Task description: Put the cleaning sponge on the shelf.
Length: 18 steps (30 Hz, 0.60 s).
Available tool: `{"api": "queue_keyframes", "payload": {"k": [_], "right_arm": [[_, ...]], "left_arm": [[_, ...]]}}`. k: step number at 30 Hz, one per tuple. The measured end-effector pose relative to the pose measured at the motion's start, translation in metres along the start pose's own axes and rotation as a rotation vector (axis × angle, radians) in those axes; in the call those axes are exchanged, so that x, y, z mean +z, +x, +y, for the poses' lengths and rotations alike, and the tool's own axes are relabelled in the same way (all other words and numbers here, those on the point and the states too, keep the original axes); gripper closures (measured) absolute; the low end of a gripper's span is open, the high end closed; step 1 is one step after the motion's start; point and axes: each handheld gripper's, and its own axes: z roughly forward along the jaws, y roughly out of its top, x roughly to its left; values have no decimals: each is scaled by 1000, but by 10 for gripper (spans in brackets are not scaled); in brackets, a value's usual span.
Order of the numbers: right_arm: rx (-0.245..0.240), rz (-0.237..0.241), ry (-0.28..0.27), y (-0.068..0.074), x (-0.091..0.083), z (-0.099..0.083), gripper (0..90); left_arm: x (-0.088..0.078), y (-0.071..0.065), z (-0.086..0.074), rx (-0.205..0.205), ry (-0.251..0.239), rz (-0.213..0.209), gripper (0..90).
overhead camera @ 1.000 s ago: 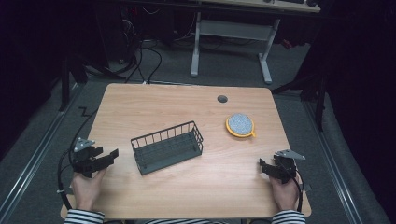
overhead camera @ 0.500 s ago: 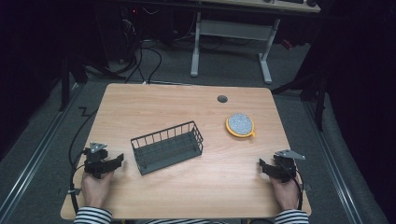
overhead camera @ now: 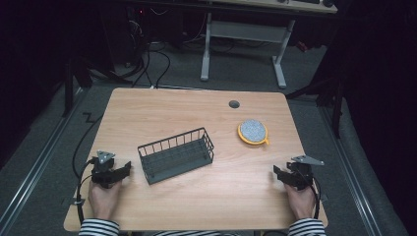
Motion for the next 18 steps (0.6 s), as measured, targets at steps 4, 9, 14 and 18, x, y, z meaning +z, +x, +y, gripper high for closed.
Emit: {"api": "queue_keyframes", "payload": {"k": [4, 9, 14, 18], "right_arm": [[-17, 25, -17, 5, -4, 17, 411], [-41, 67, -29, 12, -2, 42, 424], [-54, 91, -31, 18, 3, 64, 433], [-50, 107, -26, 19, 9, 78, 436]], "left_arm": [[0, -2, 0, 15, 7, 13, 336], [1, -2, 0, 15, 6, 13, 331], [1, -2, 0, 15, 6, 12, 328], [1, -2, 0, 15, 7, 12, 326]]}}
